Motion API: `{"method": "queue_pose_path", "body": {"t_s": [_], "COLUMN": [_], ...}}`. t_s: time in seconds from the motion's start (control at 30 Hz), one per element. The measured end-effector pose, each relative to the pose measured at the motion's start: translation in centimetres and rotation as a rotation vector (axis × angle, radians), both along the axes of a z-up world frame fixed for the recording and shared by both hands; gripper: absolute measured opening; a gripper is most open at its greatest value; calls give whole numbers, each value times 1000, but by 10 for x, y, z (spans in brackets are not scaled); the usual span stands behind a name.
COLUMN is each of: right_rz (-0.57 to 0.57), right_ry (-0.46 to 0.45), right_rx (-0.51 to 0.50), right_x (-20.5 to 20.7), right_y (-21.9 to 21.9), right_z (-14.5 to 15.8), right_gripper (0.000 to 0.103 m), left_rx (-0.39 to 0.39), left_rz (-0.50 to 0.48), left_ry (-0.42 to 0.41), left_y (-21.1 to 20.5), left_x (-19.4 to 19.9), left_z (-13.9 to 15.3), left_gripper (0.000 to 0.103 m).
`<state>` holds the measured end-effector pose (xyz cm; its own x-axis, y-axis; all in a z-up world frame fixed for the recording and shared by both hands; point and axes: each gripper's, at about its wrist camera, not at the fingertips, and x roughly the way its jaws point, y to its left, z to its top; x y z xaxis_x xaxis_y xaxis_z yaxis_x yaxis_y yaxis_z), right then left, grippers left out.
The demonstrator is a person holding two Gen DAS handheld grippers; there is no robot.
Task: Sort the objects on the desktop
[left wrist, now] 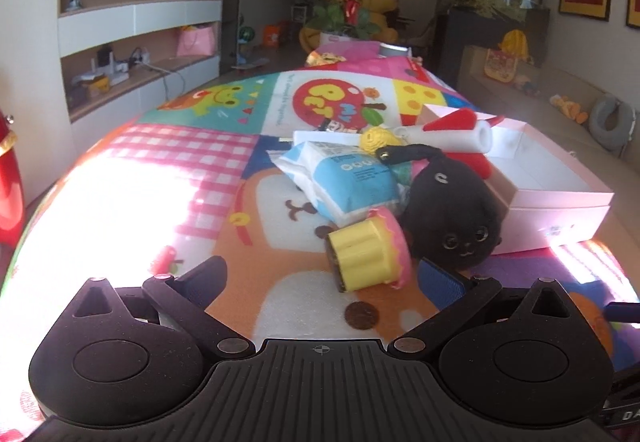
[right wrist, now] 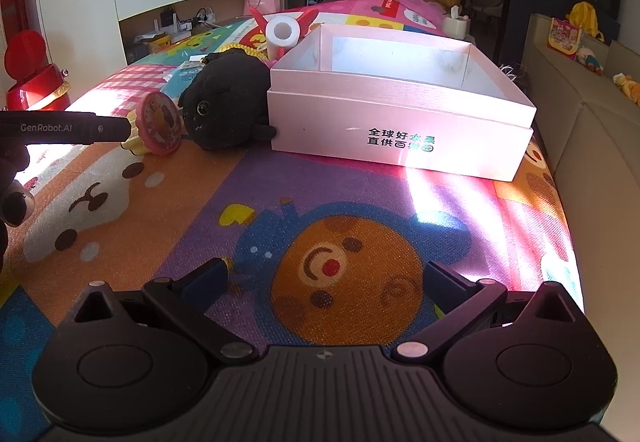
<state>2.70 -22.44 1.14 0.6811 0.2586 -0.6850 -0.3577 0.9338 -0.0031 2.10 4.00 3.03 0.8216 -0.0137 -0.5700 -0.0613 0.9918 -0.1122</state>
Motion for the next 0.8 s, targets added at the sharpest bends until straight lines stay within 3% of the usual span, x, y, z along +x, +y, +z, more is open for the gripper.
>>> {"method": "queue_pose_path", "body": {"t_s": [0.07, 0.17, 0.27, 0.33, 0.4, 0.5, 0.67, 0.73, 0.8], "right_rz": [-1, -3, -4, -3, -3, -3, -3, -3, -3], "right_ry": [-1, -2, -2, -2, -2, -2, -2, -2, -2], "right_rx": [0, 2, 3, 2, 3, 3, 3, 3, 4], "right_x": [0, 0, 0, 0, 0, 0, 0, 0, 0], "right_y": [1, 0, 0, 0, 0, 0, 0, 0, 0], "right_z": [0, 0, 0, 0, 0, 0, 0, 0, 0], "right_gripper": [103, 103, 103, 103, 103, 103, 103, 103, 103], "left_rx": [-13, 32, 29, 17, -1, -104, -402, -413, -352], "left_rz": [-21, -6, -6, 2, 7, -56, -191, -196, -172], "left_ry": [-4, 4, 36, 48, 57, 81, 161, 180, 175], "left_y": [-7, -19, -21, -19, -16, -12, -7, -8, -9], "left_x": [1, 13, 26, 33, 36, 33, 19, 14, 10], "left_z": [2, 0, -3, -6, -7, -3, 0, -3, -7], "left_gripper": [103, 101, 71, 69, 48, 47, 47, 47, 54]}}
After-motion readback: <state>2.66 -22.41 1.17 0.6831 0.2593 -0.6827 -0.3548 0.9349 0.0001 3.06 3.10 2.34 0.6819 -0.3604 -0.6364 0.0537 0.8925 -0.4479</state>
